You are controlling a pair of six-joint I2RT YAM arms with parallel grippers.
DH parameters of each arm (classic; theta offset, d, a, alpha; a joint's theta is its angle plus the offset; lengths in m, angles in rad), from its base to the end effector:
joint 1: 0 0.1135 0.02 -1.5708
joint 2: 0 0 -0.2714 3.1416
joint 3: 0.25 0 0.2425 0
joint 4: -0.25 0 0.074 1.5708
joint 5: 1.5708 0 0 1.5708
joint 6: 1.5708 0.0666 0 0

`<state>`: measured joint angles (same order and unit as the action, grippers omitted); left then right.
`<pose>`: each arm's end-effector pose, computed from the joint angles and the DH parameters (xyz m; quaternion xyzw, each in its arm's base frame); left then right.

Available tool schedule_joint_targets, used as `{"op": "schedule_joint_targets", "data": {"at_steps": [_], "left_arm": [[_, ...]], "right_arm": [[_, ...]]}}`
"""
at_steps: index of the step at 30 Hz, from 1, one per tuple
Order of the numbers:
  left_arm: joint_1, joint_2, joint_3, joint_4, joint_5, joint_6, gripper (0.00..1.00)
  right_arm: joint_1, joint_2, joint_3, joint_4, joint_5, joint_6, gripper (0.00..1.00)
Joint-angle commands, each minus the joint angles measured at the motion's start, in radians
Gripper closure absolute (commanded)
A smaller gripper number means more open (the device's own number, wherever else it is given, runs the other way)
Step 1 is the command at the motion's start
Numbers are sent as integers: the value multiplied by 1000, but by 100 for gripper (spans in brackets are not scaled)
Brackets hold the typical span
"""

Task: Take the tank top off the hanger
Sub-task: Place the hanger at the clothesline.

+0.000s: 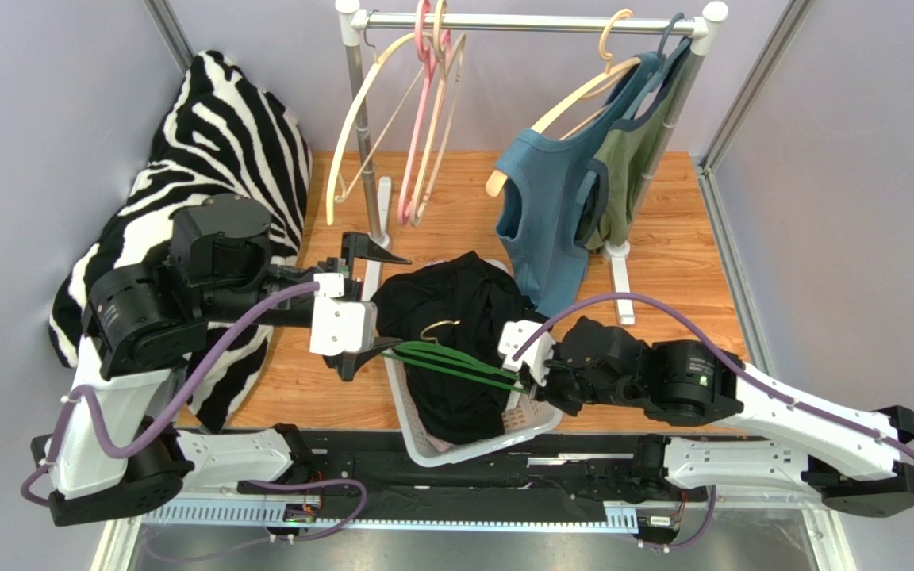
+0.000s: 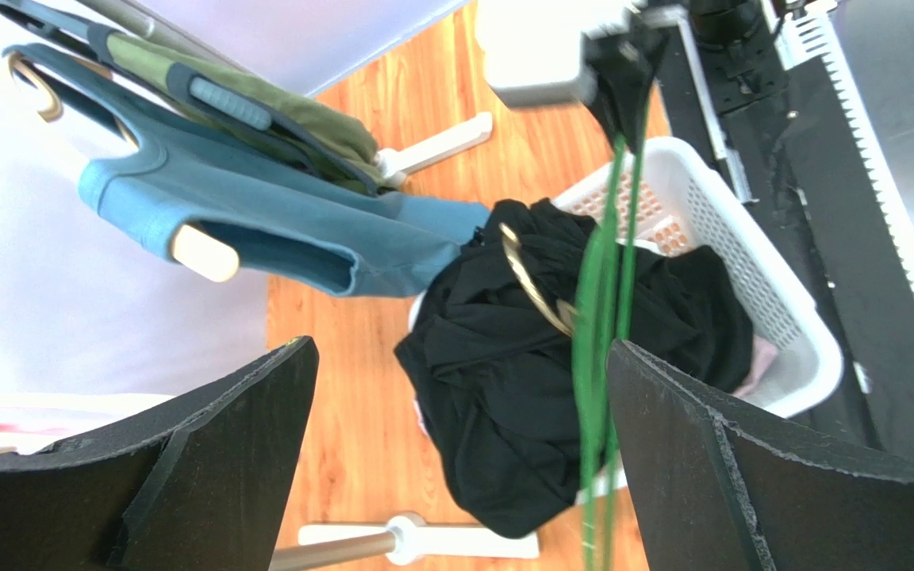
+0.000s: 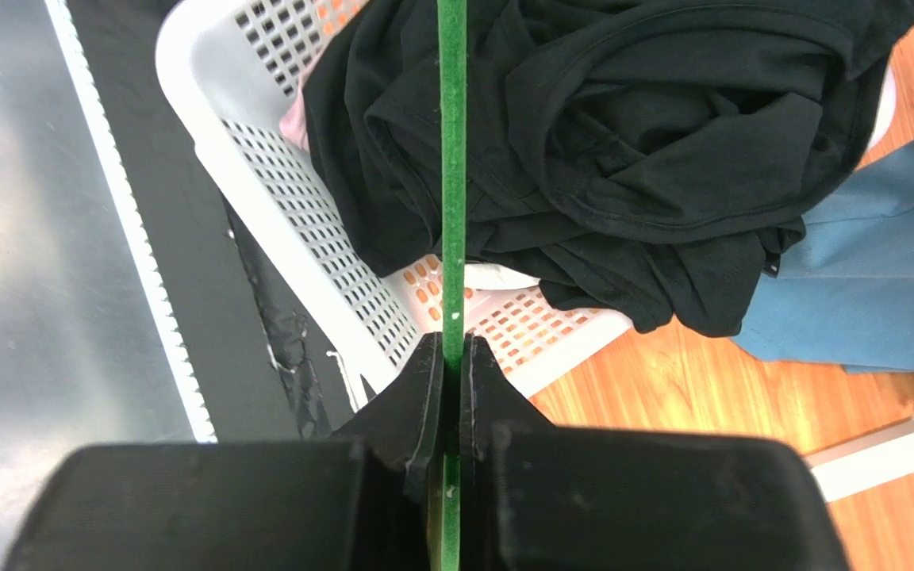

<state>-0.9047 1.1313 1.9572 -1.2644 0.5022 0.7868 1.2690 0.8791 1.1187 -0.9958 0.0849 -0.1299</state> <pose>0.0610 -0.1295 0.5163 0.7003 0.4424 -0.2399 0.5063 0.0538 0.1540 0.3403 -0.5777 0.7128 0.1806 0.3543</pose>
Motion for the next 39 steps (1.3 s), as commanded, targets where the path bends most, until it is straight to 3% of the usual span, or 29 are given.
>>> {"op": "schedule_joint_targets", "data": {"at_steps": [1,7,24,39], "left_arm": [[-48,51,-15,98,-68,-32,1],[-76,107,-6,143,-44,-104,1],[-97,107,-60,48,38,-71,1],[-145,108,-175,59,-185,8,1]], "right_arm": [[50,30,49,31,85,-34,100],[84,73,62,46,121,-43,100],[95,98,52,56,144,-56,100],[133,115,96,26,173,-50,100]]}}
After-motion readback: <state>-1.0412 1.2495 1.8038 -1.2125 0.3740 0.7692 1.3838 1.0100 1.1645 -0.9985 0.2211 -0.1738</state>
